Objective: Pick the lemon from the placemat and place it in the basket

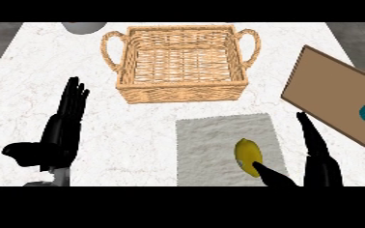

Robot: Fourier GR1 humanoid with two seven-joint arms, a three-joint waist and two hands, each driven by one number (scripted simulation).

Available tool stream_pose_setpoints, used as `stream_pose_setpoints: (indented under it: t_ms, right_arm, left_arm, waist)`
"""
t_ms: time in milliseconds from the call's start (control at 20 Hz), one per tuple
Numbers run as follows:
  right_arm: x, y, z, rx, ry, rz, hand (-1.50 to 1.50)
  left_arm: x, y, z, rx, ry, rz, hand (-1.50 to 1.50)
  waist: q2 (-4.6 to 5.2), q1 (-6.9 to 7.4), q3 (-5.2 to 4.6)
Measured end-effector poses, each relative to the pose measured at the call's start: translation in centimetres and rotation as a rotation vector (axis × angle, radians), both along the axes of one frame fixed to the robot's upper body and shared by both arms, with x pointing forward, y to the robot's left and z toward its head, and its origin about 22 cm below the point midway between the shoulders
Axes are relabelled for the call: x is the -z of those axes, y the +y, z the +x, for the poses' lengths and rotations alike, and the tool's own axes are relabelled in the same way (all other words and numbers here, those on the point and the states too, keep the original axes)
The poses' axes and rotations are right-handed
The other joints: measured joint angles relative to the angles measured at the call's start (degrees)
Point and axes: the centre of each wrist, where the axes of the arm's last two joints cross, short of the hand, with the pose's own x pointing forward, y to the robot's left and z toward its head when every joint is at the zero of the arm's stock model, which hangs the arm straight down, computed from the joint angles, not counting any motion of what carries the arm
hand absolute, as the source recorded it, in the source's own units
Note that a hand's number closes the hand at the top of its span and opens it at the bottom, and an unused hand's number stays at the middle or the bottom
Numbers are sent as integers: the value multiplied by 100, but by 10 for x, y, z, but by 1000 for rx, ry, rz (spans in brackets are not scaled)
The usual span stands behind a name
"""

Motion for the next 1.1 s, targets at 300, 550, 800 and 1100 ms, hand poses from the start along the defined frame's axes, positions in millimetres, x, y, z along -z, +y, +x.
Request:
stream_pose_setpoints:
  t_ms: [300,550,800,1100]
  right_arm:
    - [-36,3,-17,5,260,-120,-150]
    - [-84,25,-32,-41,361,-123,-150]
    - [-100,41,-26,-63,400,-144,-150]
    - [-106,50,-18,-46,420,-161,-150]
  left_arm:
    - [-4,-2,0,21,-5,3,0]
    - [-10,-6,4,53,-10,-3,0]
    - [-10,-11,6,62,-13,-8,0]
    - [-11,-14,5,69,-11,-9,0]
  waist:
    - [31,125,6]
    - [64,276,35]
    - [82,355,54]
    - [86,381,70]
